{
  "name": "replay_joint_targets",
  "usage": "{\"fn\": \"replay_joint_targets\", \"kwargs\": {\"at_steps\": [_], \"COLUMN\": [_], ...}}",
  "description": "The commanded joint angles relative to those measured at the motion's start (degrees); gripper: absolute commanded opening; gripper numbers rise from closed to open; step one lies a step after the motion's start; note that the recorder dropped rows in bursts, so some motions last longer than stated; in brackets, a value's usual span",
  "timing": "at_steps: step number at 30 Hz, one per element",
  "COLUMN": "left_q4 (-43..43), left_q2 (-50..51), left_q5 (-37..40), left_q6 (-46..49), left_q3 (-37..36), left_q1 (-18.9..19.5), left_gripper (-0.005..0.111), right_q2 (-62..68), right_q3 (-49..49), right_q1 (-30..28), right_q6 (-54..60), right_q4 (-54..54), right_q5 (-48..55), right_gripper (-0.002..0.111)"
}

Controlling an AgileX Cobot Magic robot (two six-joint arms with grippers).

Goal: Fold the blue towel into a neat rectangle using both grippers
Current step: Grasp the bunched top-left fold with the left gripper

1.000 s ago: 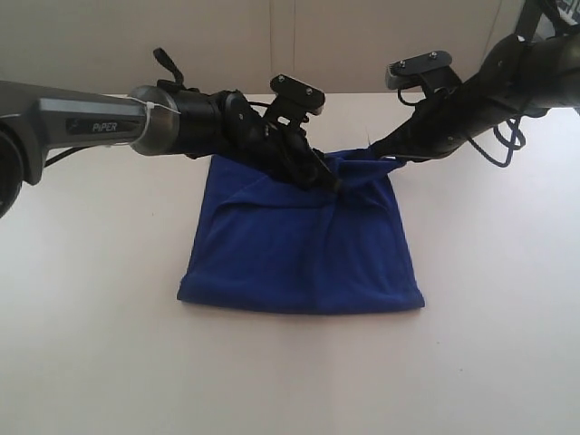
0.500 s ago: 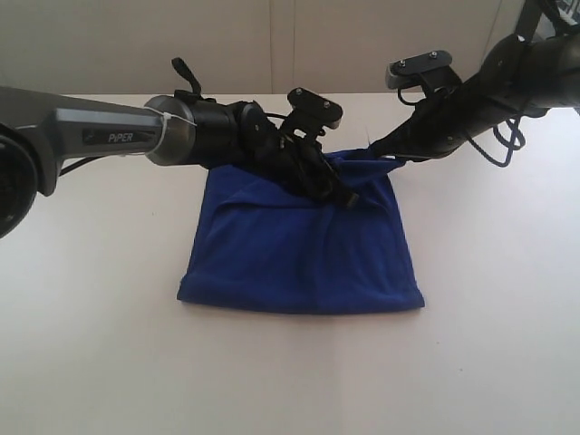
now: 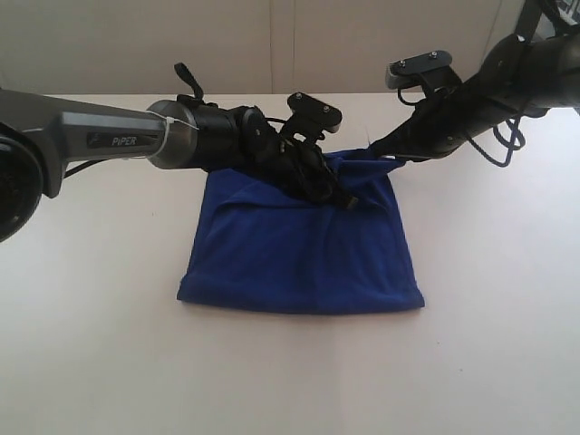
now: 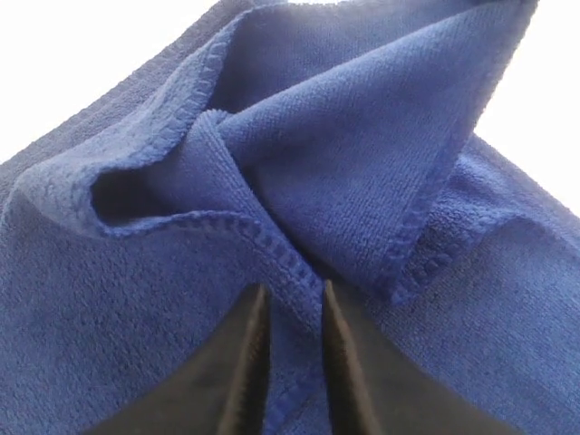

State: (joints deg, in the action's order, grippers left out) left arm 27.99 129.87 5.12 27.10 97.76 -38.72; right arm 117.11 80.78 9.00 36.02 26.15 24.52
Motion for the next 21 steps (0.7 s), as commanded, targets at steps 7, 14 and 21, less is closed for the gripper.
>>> {"fn": "replay_joint_targets", "kwargs": {"at_steps": [7, 14, 21], "left_q4": [0.7, 0.7, 0.7], "left_q2": [-0.17, 1.54, 1.55], "left_q5": [-0.82, -3.13, -4.0], "left_q6": [-0.26, -0.26, -0.13], "left_q3": [0.34, 0.34, 0.34], "left_q1": [-0.27, -0.27, -0.52], "left_gripper": [0.044, 0.045, 0.043], "right_q2": [-0.41, -0.41, -0.41], "right_q3": [-0.24, -0.24, -0.24], "right_q1": [-0.34, -0.34, -0.34], "right_q6": [-0.31, -0.31, -0.31], "right_q4": [0.17, 0.28, 0.61], "right_q5": [-0.46, -0.46, -0.86], "right_gripper": [0.0, 0.0, 0.0]}}
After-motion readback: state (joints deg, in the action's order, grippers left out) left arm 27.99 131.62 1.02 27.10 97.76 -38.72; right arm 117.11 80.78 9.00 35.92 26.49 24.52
